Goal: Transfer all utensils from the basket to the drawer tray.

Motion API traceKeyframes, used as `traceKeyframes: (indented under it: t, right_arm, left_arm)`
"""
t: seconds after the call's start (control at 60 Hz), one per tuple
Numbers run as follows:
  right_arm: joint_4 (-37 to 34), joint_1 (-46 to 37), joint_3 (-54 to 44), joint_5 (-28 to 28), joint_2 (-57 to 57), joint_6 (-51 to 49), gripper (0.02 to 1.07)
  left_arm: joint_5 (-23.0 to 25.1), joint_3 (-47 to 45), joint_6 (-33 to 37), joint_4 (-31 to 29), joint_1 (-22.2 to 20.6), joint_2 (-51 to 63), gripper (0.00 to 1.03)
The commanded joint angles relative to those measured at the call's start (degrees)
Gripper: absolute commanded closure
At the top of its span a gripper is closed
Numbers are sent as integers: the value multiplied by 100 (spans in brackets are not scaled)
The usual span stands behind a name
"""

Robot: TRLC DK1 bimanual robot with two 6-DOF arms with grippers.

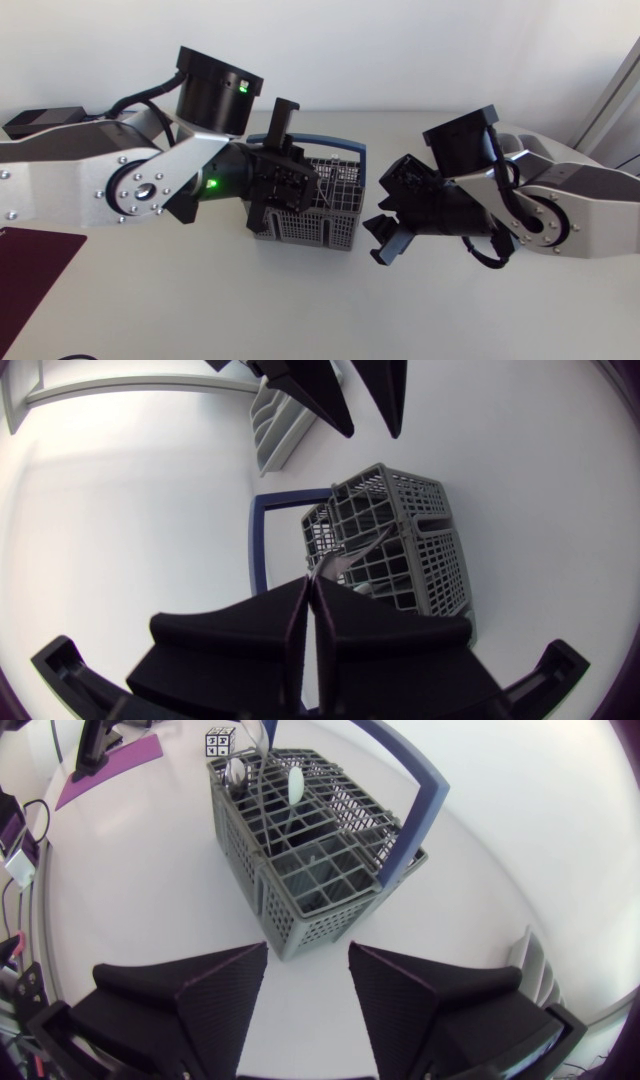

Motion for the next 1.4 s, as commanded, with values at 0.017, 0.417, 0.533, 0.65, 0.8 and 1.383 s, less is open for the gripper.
traceKeyframes:
  t: [0.017, 0.417, 0.533, 0.65, 0.8, 1.383]
  right_arm:
    - [22, 90, -183, 30, 54, 19, 46]
    - [31, 319, -156, 144, 203, 99, 46]
    - [39, 363, -165, 144, 247, 142, 46]
    - [48, 407, -165, 153, 326, 160, 46]
    - [118, 415, -139, 153, 449, 151, 46]
    - [118, 275, -139, -14, 441, 81, 46]
  left_arm:
    - [-117, -175, 141, 76, 13, -330, 100]
    - [-301, -227, 537, 164, -101, -453, 100]
    - [-319, -131, 677, 181, -145, -382, 100]
    - [-319, -139, 1090, 234, -207, -338, 100]
    - [-293, -262, 1442, 621, -348, -259, 100]
    - [6, -16, 1749, 726, -787, -163, 100]
